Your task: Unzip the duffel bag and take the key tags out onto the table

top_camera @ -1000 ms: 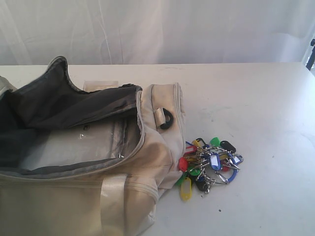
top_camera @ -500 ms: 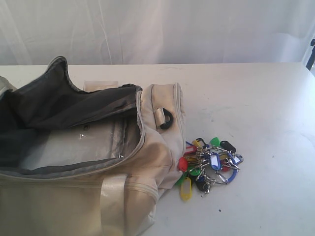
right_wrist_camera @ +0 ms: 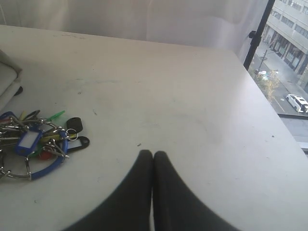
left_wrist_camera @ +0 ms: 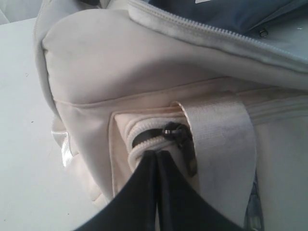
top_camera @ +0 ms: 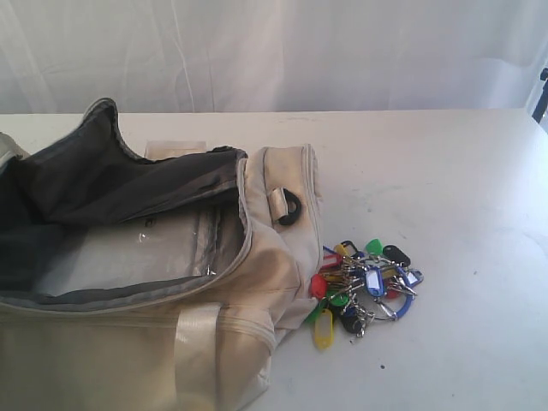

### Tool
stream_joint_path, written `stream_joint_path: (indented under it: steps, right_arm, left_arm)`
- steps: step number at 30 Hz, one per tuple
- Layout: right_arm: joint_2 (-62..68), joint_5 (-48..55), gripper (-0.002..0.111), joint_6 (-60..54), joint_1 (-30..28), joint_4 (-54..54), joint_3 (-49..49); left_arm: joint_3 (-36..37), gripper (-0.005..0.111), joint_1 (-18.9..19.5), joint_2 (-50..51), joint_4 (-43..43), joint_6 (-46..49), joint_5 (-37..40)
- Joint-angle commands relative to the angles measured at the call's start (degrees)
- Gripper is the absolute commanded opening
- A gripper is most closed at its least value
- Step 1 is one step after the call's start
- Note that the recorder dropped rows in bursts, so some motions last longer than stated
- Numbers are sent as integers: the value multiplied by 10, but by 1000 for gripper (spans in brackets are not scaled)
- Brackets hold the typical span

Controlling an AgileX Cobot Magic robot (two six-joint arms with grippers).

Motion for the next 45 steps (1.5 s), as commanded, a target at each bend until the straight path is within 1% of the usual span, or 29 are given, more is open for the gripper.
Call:
stream_joint_path:
  steps: [1, 24, 30, 45]
  right_arm:
    - [-3, -5, 0, -1, -3, 3, 2]
    - [-3, -5, 0, -1, -3, 3, 2]
    - [-3, -5, 0, -1, -3, 3, 2]
    - [-3, -5, 0, -1, -3, 3, 2]
  left_arm:
    - [1, 0, -3, -3, 1, -5, 1]
    - [1, 0, -3, -3, 1, -5, 1]
    - [1, 0, -3, -3, 1, -36, -1]
    - [1, 0, -3, -3, 1, -32, -11]
